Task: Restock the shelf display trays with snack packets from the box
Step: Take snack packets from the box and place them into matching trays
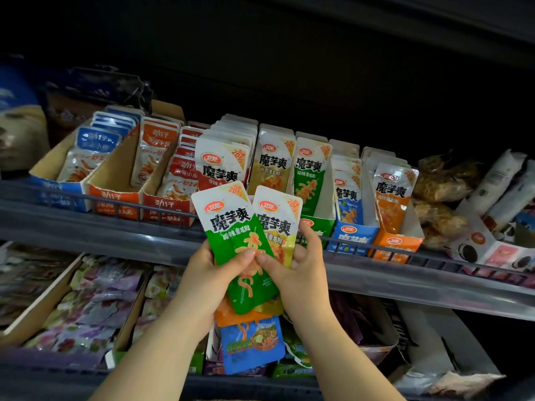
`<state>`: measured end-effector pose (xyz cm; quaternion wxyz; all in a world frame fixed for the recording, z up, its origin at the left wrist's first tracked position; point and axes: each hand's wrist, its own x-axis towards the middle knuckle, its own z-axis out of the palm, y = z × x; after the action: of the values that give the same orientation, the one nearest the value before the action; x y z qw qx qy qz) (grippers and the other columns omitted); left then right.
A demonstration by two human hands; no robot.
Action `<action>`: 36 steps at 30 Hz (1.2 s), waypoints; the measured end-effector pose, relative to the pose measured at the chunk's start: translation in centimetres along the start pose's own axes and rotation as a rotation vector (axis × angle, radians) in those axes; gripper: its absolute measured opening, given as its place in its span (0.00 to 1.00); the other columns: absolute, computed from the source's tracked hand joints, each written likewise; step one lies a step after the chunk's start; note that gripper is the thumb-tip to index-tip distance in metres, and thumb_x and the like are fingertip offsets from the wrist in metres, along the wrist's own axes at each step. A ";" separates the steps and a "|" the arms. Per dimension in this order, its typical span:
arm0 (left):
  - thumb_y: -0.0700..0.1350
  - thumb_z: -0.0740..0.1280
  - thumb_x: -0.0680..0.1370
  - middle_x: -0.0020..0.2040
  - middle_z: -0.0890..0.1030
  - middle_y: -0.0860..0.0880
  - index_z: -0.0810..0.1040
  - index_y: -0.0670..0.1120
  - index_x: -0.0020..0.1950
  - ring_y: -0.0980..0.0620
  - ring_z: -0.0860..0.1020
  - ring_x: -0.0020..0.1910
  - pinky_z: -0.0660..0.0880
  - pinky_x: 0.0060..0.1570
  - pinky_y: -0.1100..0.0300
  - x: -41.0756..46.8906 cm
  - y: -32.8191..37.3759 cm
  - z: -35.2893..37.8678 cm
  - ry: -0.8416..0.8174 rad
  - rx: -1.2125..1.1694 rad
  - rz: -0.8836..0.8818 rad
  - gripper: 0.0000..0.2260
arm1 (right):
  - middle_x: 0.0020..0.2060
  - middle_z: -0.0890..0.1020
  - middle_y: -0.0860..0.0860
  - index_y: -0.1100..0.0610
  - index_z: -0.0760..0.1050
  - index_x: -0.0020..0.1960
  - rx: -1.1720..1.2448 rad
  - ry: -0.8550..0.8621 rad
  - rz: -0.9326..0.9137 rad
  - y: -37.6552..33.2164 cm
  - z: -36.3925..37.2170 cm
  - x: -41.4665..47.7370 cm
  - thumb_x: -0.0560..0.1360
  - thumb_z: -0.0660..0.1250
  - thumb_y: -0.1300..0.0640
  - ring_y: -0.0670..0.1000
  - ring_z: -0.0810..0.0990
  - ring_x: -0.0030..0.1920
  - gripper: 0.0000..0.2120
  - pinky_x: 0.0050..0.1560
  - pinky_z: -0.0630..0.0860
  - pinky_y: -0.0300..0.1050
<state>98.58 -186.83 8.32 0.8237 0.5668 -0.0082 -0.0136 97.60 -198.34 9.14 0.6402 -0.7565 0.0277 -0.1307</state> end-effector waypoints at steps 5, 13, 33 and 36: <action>0.34 0.69 0.68 0.38 0.84 0.51 0.76 0.49 0.47 0.53 0.83 0.37 0.77 0.37 0.56 -0.1 0.2 -0.8 -0.009 -0.016 0.002 0.12 | 0.34 0.83 0.44 0.48 0.64 0.57 0.124 0.034 0.008 -0.1 0.2 0.4 0.73 0.66 0.66 0.38 0.80 0.33 0.20 0.37 0.77 0.34; 0.34 0.69 0.69 0.38 0.84 0.53 0.76 0.51 0.45 0.55 0.82 0.38 0.77 0.37 0.58 -0.6 0.4 -1.1 0.025 0.031 0.063 0.13 | 0.39 0.81 0.44 0.48 0.62 0.60 0.170 0.120 -0.112 -0.3 1.0 0.0 0.75 0.62 0.65 0.43 0.79 0.41 0.19 0.44 0.78 0.36; 0.33 0.71 0.68 0.39 0.83 0.52 0.75 0.50 0.45 0.53 0.82 0.40 0.78 0.42 0.55 -0.4 0.4 -0.9 0.063 0.127 0.106 0.14 | 0.30 0.71 0.50 0.55 0.64 0.37 0.259 0.185 0.055 -0.4 1.9 0.5 0.76 0.61 0.63 0.50 0.69 0.34 0.11 0.36 0.67 0.43; 0.33 0.70 0.69 0.34 0.83 0.56 0.75 0.51 0.43 0.58 0.82 0.34 0.77 0.36 0.59 -0.2 0.4 -1.0 0.083 0.110 0.102 0.13 | 0.33 0.73 0.51 0.55 0.65 0.38 0.300 0.176 0.094 0.0 1.9 0.5 0.77 0.61 0.63 0.51 0.71 0.37 0.10 0.39 0.70 0.45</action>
<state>98.41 -185.71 8.36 0.7906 0.6101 -0.0036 0.0521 98.52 -196.58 8.92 0.7466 -0.6358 0.0991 -0.1690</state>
